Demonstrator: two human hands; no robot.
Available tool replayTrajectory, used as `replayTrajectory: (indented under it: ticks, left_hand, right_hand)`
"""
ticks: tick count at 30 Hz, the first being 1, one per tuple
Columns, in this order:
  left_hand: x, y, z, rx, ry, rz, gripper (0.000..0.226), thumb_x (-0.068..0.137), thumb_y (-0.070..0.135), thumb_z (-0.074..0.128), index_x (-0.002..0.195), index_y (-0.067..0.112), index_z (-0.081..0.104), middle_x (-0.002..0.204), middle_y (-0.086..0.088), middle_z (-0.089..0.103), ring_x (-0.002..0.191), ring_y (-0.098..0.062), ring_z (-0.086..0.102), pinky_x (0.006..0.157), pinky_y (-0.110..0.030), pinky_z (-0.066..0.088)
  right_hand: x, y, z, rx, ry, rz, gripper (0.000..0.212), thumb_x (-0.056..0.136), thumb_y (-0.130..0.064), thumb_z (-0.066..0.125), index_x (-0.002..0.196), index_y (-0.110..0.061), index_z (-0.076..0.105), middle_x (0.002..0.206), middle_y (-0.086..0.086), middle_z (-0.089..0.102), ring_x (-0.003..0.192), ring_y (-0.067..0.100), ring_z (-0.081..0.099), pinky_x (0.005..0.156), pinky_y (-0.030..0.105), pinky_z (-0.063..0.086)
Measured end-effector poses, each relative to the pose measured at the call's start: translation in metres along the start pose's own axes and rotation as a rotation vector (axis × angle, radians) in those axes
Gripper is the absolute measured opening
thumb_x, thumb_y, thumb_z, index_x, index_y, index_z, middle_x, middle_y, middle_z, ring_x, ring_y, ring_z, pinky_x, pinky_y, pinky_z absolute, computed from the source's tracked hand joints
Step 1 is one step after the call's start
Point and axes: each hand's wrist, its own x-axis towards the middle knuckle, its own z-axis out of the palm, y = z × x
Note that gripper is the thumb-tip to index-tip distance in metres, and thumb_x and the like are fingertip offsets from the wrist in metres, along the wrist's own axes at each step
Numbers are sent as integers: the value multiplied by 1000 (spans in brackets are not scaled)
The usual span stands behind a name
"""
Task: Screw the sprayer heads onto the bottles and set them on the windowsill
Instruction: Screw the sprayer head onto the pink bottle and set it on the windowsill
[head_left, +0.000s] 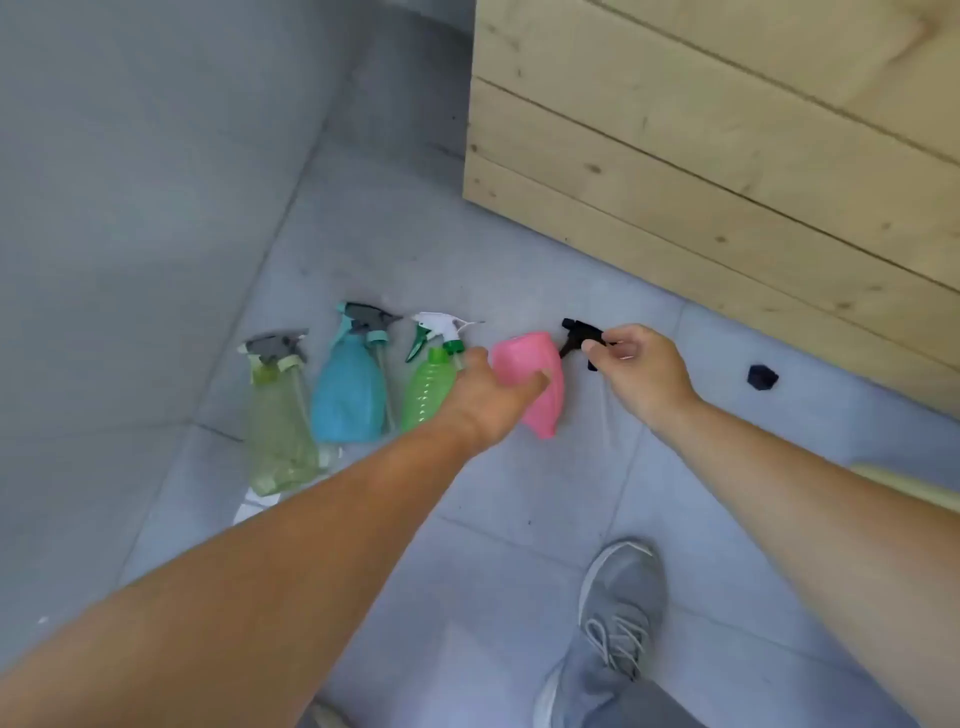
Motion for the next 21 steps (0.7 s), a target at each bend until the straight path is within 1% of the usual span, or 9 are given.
replayTrajectory:
  ticks: [2, 4, 5, 8, 13, 15, 18, 19, 21]
  left_hand:
    - [20, -2, 13, 4, -8, 10, 91, 89, 53, 68, 155, 12, 21, 152, -11, 46, 133, -28, 53, 92, -26, 39]
    - [34, -4, 19, -27, -8, -14, 93, 83, 59, 71, 150, 12, 25, 148, -9, 50, 127, -29, 57, 91, -30, 44]
    - [42, -5, 23, -43, 5, -15, 97, 80, 62, 72, 149, 12, 27, 147, -8, 52, 126, -29, 58, 92, -32, 47]
    - [64, -8, 30, -42, 48, -20, 106, 71, 68, 76, 147, 11, 28, 144, -9, 55, 125, -31, 60, 99, -39, 51]
    - [79, -7, 31, -56, 87, 6, 109, 69, 67, 78, 147, 11, 26, 140, -9, 55, 123, -31, 60, 101, -39, 50]
    - [82, -8, 33, -71, 99, 15, 108, 69, 66, 79, 147, 10, 29, 138, -10, 55, 122, -32, 59, 102, -42, 51]
    - [84, -7, 35, -82, 92, 9, 106, 67, 68, 78, 145, 10, 35, 139, -10, 56, 122, -33, 60, 101, -48, 54]
    - [83, -7, 36, -89, 89, 4, 105, 68, 68, 78, 144, 10, 36, 140, -10, 56, 122, -33, 60, 100, -48, 55]
    - [79, -7, 37, -113, 81, -2, 101, 71, 66, 77, 143, 9, 37, 137, -8, 56, 119, -32, 61, 97, -48, 57]
  right_hand:
    - [17, 11, 7, -23, 33, -2, 37, 79, -40, 73, 109, -20, 67, 102, 5, 69, 88, 19, 66, 79, 23, 49]
    - [31, 20, 11, -38, 40, 11, 40, 80, -37, 75, 114, -18, 66, 91, -1, 64, 74, 11, 63, 65, 14, 46]
    - [41, 26, 15, -42, 50, 17, 46, 78, -37, 76, 118, -17, 65, 91, -1, 62, 74, 10, 62, 65, 15, 44]
    - [65, 38, 20, -104, 82, 23, 61, 70, -47, 80, 123, -22, 63, 122, 12, 56, 100, 20, 62, 82, 24, 44]
    - [85, 45, 28, -170, 60, 46, 59, 67, -44, 84, 117, -23, 63, 127, 13, 53, 90, 21, 58, 76, 25, 43]
    - [86, 43, 28, -203, 76, 39, 55, 67, -39, 85, 113, -20, 63, 120, 12, 57, 87, 21, 58, 72, 24, 41]
    - [84, 40, 28, -191, 39, 36, 44, 70, -27, 84, 105, -12, 62, 89, 5, 63, 75, 20, 58, 60, 27, 41]
    - [82, 40, 28, -161, 23, 39, 39, 71, -24, 84, 101, -11, 62, 80, 1, 61, 72, 20, 59, 60, 27, 45]
    - [80, 39, 27, -65, -25, 59, 31, 72, -18, 84, 93, -11, 63, 71, 0, 59, 71, 22, 61, 70, 34, 53]
